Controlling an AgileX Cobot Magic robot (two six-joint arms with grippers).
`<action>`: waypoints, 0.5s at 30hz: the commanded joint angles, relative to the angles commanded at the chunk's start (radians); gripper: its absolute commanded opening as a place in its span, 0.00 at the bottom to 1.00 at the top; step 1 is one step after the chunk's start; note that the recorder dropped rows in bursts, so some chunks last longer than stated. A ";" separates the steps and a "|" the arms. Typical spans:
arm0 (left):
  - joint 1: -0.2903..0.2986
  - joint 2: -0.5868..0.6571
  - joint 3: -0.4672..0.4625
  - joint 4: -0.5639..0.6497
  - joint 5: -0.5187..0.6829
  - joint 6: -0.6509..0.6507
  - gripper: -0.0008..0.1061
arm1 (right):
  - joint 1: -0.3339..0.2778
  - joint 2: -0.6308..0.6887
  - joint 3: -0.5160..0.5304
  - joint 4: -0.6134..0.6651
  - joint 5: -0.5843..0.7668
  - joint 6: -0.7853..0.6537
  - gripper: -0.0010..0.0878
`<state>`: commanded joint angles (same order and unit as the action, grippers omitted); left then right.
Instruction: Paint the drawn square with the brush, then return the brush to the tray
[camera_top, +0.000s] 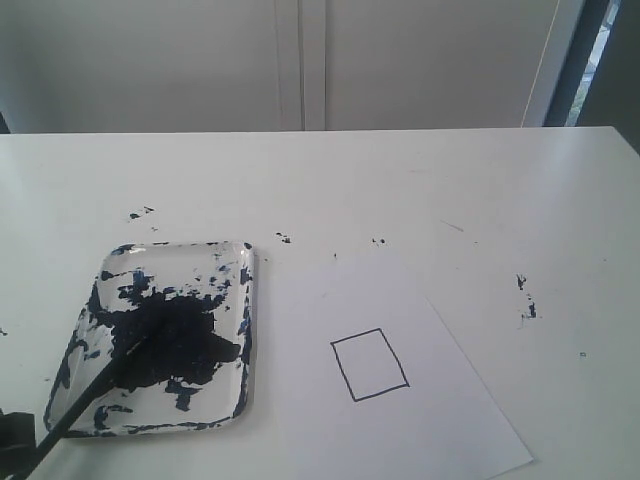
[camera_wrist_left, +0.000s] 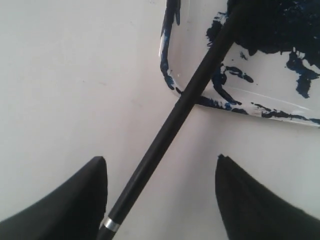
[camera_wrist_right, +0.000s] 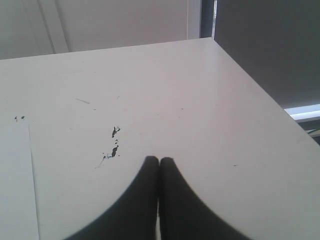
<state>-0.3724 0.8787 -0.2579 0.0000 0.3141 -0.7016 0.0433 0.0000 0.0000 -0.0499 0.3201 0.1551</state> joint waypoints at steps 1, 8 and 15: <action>0.000 0.001 0.000 0.000 0.000 0.000 0.62 | 0.000 0.000 0.000 0.000 0.000 0.000 0.01; 0.000 0.001 0.065 -0.026 -0.061 0.000 0.62 | 0.000 0.000 0.000 0.000 0.000 0.000 0.01; 0.000 0.005 0.110 -0.026 -0.126 0.004 0.49 | 0.000 0.000 0.000 0.000 0.000 0.000 0.01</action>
<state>-0.3724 0.8835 -0.1477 -0.0257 0.1877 -0.6978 0.0433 0.0000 0.0000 -0.0499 0.3201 0.1551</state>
